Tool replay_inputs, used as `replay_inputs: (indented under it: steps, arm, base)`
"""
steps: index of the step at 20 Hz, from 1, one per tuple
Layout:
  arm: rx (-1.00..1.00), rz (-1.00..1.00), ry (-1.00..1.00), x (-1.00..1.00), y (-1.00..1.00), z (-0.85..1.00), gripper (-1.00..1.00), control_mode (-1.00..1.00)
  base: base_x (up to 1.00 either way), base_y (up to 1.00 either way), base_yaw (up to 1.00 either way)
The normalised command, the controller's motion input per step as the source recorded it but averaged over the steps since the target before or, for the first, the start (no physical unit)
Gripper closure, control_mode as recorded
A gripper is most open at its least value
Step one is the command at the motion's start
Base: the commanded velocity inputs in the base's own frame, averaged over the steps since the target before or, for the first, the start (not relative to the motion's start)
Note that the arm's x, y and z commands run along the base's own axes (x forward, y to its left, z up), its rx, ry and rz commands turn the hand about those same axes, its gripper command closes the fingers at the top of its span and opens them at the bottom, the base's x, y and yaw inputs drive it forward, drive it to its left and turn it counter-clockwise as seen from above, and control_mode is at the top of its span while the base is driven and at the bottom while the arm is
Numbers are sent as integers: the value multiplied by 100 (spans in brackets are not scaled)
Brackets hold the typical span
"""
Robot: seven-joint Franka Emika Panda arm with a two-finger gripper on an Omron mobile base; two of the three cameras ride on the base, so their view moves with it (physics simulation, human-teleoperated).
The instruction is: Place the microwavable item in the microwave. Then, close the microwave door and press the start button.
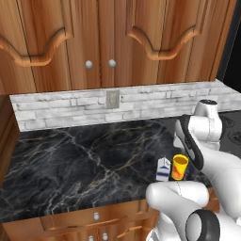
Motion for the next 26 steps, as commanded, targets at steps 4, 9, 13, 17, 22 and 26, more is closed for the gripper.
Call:
replay_inputs:
  steps: [4, 9, 13, 17, 22, 26]
  arm:
    - [0, 0, 9, 0, 0, -10, -100, -100]
    - [0, 0, 4, 0, 0, -18, -100, -100]
    - [0, 0, 2, 0, 1, -18, -100, -100]
    - [0, 0, 2, 0, 0, -17, -100, -100]
    - [0, 0, 0, 2, 0, -14, -100, -100]
    - [0, 0, 0, 5, 0, -14, -100, -100]
  base:
    - [0, 0, 0]
    - [0, 0, 0]
    - [0, 0, 0]
    - [0, 0, 0]
    - [0, 0, 0]
    - [0, 0, 0]
